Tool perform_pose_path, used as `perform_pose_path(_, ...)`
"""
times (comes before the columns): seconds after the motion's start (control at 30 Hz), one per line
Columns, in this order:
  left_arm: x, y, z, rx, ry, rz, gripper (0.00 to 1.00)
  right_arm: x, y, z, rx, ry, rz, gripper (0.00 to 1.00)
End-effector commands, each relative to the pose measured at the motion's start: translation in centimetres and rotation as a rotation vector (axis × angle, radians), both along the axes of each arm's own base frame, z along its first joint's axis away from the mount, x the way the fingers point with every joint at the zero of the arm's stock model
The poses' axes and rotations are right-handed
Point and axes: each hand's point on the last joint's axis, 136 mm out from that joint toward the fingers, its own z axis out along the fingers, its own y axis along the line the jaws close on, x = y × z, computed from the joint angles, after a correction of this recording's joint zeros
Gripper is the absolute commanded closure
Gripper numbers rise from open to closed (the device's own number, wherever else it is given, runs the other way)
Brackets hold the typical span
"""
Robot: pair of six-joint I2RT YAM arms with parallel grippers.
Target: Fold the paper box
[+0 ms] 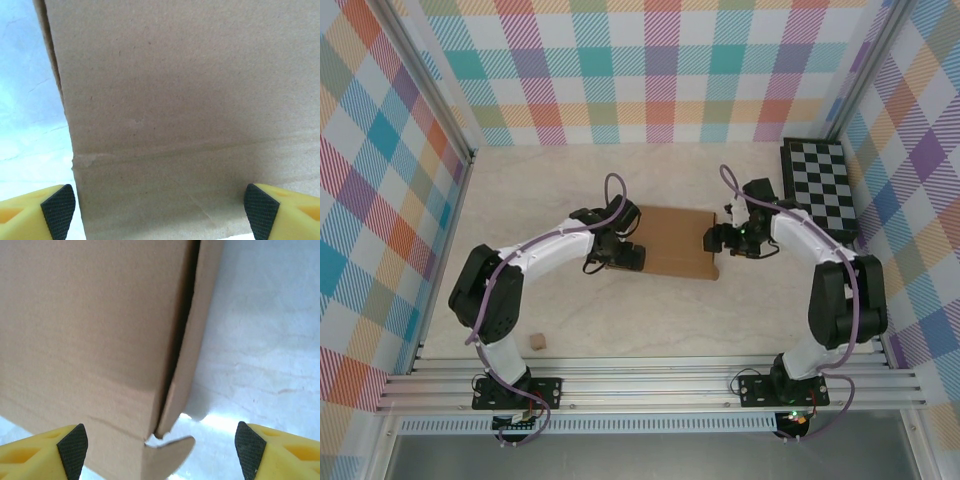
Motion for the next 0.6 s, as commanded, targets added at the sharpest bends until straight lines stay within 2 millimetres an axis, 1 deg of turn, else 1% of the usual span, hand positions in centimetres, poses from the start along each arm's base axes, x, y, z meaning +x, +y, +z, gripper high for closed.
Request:
perform_pose_path(0.0,-1.6,2.8,0.7,0.074,0.021,0.049,0.1,-1.9,0.1,0.8,0.013,0.004,0.023,0.2)
perform_pose_path(0.13,-2.0,3.2,1.3,0.046,0.019,0.077,0.07,-2.9,1.4,0.7,0.093,0.031,0.015,0.23)
perform_pose_path(0.27,-1.9,3.4,2.2,-0.006,0.025,0.109,0.05,-3.6,1.6,0.2,0.085,0.037,0.012,0.24)
perform_pose_path(0.43,-1.4,4.5,3.2,-0.044,0.021,0.152,0.05,-4.4,2.1,0.1,0.076,0.032,0.013,0.24)
perform_pose_path(0.5,-1.8,4.8,3.1,-0.044,0.026,0.152,0.06,-4.8,2.4,0.1,0.074,0.033,0.013,0.24)
perform_pose_path(0.57,-2.5,4.9,2.5,-0.046,0.049,0.143,0.08,-5.3,2.9,0.1,0.077,0.037,0.021,0.24)
